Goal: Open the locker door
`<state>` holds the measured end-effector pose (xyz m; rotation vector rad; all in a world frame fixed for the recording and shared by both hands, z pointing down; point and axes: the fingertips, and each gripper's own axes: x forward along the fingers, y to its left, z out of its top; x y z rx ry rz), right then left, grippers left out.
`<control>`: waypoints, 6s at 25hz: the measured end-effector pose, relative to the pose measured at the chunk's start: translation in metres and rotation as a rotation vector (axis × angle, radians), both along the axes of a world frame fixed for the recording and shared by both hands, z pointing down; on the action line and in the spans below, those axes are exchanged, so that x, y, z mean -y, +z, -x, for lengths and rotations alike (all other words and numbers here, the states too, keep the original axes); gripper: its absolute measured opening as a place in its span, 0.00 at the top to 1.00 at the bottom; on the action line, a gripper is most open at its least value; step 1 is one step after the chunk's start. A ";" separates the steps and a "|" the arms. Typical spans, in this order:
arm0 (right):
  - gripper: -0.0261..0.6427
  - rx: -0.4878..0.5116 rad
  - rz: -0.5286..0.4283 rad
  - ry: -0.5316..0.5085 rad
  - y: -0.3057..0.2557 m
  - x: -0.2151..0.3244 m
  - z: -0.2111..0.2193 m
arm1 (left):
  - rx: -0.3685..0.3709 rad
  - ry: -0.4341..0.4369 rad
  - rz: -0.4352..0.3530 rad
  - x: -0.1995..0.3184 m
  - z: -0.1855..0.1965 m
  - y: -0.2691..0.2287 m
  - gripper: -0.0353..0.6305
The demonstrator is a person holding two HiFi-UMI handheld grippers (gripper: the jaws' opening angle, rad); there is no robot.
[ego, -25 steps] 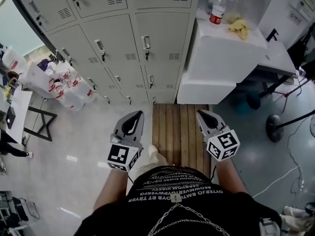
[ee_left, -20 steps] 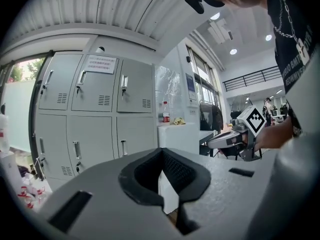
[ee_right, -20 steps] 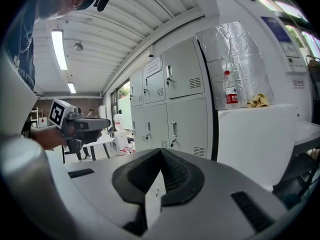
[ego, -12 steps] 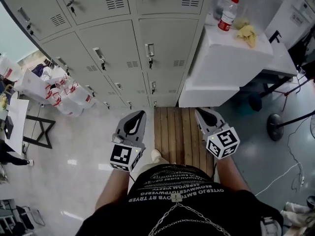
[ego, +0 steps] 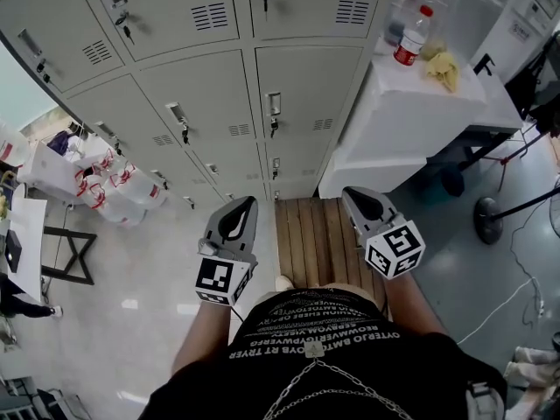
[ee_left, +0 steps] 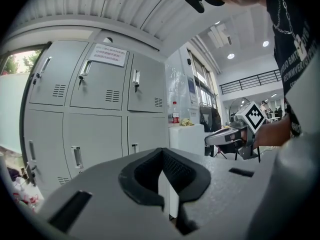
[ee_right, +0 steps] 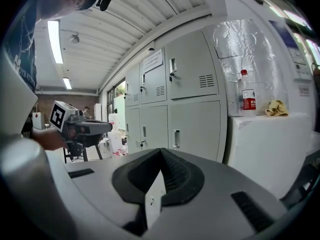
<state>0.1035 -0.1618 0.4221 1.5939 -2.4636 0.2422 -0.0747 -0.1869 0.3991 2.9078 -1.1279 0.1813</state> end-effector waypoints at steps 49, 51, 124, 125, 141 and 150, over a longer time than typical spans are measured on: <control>0.86 0.021 0.043 -0.346 0.040 0.267 0.065 | 0.050 -0.258 0.091 0.179 0.011 0.029 0.95; 0.85 0.022 0.047 -0.357 0.044 0.273 0.070 | 0.054 -0.277 0.099 0.180 0.018 0.032 0.95; 0.61 0.064 0.198 -0.049 0.087 0.187 0.061 | 0.080 -0.204 0.095 0.036 0.049 0.031 0.95; 0.61 0.061 0.196 -0.044 0.087 0.190 0.063 | 0.079 -0.204 0.095 0.033 0.052 0.031 0.95; 0.61 0.087 0.203 0.029 0.083 0.230 0.084 | 0.092 -0.253 0.124 0.014 0.102 0.043 0.95; 0.76 0.054 0.190 0.101 0.087 0.206 0.063 | 0.072 -0.178 0.095 0.014 0.087 0.040 0.95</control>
